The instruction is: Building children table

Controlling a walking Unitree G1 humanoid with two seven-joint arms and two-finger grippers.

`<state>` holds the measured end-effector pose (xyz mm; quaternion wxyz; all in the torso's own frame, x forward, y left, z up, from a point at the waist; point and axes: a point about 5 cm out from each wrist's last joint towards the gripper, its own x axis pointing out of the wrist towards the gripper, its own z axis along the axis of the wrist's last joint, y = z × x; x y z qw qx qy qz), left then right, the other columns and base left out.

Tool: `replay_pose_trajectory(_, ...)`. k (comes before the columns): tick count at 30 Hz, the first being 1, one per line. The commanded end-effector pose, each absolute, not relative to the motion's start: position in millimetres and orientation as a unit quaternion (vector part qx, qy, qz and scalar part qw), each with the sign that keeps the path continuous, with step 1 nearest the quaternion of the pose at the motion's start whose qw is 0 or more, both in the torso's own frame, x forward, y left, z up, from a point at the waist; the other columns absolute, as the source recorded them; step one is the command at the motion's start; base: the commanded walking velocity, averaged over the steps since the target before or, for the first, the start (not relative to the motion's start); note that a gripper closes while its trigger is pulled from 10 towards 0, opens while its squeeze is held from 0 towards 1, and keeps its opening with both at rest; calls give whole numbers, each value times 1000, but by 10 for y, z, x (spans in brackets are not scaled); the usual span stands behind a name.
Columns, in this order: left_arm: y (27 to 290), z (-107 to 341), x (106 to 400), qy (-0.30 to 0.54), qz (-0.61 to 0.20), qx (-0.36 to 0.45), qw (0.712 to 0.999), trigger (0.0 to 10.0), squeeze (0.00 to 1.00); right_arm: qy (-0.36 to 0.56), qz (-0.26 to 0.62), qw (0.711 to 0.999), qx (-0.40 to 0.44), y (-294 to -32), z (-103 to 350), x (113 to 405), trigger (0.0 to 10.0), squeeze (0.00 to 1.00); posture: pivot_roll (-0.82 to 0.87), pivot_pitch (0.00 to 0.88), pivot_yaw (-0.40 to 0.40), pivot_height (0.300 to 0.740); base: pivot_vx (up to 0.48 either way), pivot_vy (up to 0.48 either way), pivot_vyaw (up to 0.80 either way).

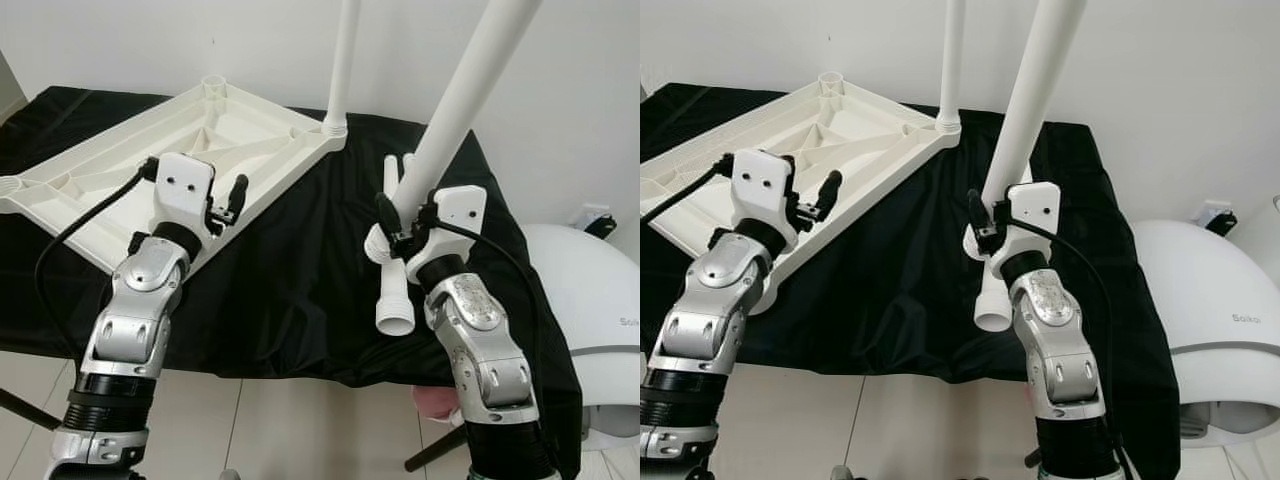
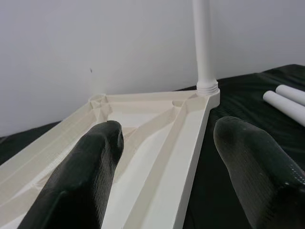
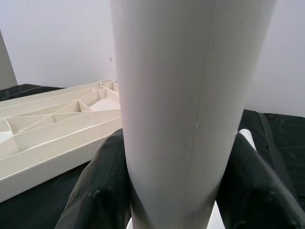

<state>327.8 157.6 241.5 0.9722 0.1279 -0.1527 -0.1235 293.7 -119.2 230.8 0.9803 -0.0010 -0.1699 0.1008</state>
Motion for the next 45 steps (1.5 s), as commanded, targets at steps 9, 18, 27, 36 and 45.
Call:
replay_pose_trajectory(9, 1608, 2485, 3344, -172, -73, 127, 974, 10000, 0, -176, 95, 980, 9, -1186, 2284, 2916, 10000, 0, -14, 82, 13, 740, 0, 213, 0)
replay_pose_trajectory(18, 1623, 2498, 3353, -174, -71, 128, 974, 10000, 0, -176, 97, 980, 12, -1172, 2281, 2915, 10000, 0, -5, 86, 12, 740, 0, 480, 0)
replay_pose_trajectory(27, 1627, 2504, 3351, -177, -72, 129, 973, 10000, 0, -177, 101, 979, 13, -1148, 2276, 2912, 10000, 0, -1, 84, 10, 740, 0, 421, 0)
replay_pose_trajectory(36, 1612, 2502, 3352, -179, -75, 129, 973, 10000, 0, -176, 103, 979, 12, -1141, 2271, 2909, 10000, 0, -1, 83, 11, 740, 0, 397, 0)
replay_pose_trajectory(45, 1554, 2522, 3344, -194, -86, 146, 966, 10000, 0, -177, 104, 979, 12, -1137, 2268, 2917, 10000, 0, -1, 79, 13, 740, 0, -300, 0)
